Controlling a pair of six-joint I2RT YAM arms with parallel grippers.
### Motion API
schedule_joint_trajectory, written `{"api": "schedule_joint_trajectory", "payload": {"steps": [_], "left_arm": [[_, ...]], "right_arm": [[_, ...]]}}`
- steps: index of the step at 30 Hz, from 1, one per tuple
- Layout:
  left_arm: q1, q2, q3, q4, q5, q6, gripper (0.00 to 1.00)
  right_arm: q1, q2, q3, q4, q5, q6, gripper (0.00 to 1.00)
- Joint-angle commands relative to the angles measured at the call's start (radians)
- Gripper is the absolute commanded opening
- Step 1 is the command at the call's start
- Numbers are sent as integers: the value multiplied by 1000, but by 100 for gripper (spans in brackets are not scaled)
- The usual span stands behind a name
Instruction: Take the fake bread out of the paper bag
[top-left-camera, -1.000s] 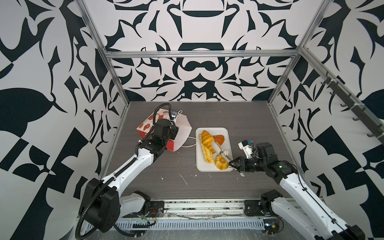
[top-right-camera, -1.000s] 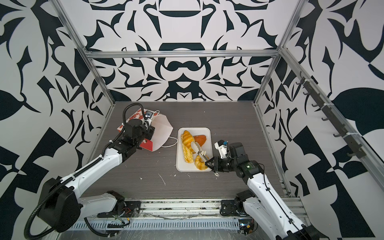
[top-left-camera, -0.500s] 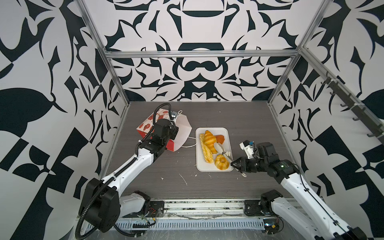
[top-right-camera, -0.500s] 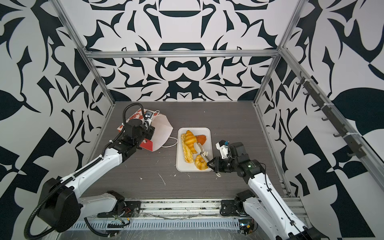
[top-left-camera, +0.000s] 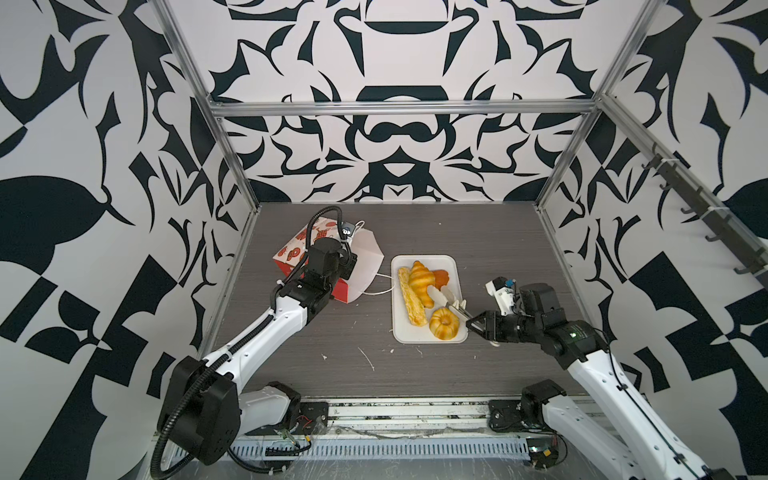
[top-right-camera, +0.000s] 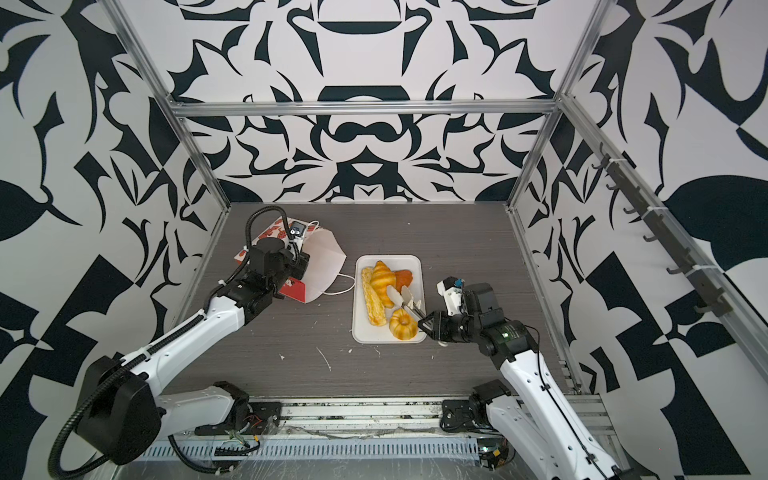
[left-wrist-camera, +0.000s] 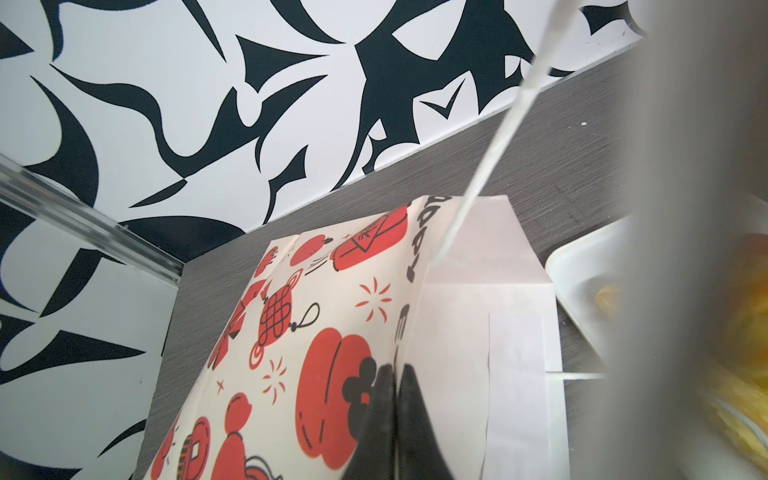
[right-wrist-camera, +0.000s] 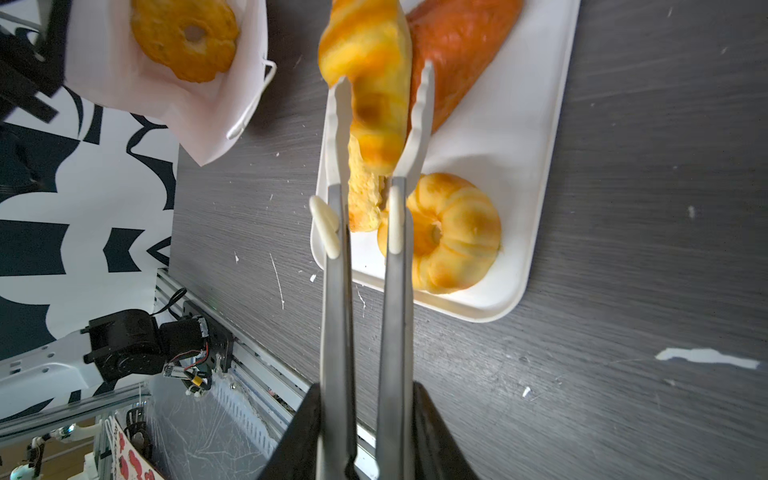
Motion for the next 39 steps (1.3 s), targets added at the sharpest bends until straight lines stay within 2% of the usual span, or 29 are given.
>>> {"api": "schedule_joint_trajectory", "payload": {"steps": [1, 7, 12, 15, 18, 21, 25, 28, 39], "left_arm": [[5, -21, -19, 31, 11, -14, 0], [5, -22, -17, 31, 13, -13, 0], [5, -24, -15, 22, 20, -8, 0], [5, -27, -7, 1, 31, -7, 0], [4, -35, 0, -18, 31, -7, 0], [5, -44, 3, -29, 29, -7, 0], [5, -46, 7, -46, 29, -11, 0], [5, -36, 21, -64, 26, -10, 0], [4, -28, 29, -122, 40, -21, 0]], "right_arm": [[0, -17, 80, 22, 16, -39, 35], [0, -25, 131, 72, 40, -67, 35], [4, 47, 135, 270, -86, -42, 33], [51, 136, 148, 363, -105, -60, 32], [153, 229, 183, 419, -44, -116, 32], [213, 328, 206, 512, -40, -125, 30], [259, 478, 229, 678, -64, -113, 26], [289, 586, 287, 714, -69, -135, 26], [365, 923, 473, 876, -123, -105, 33]]}}
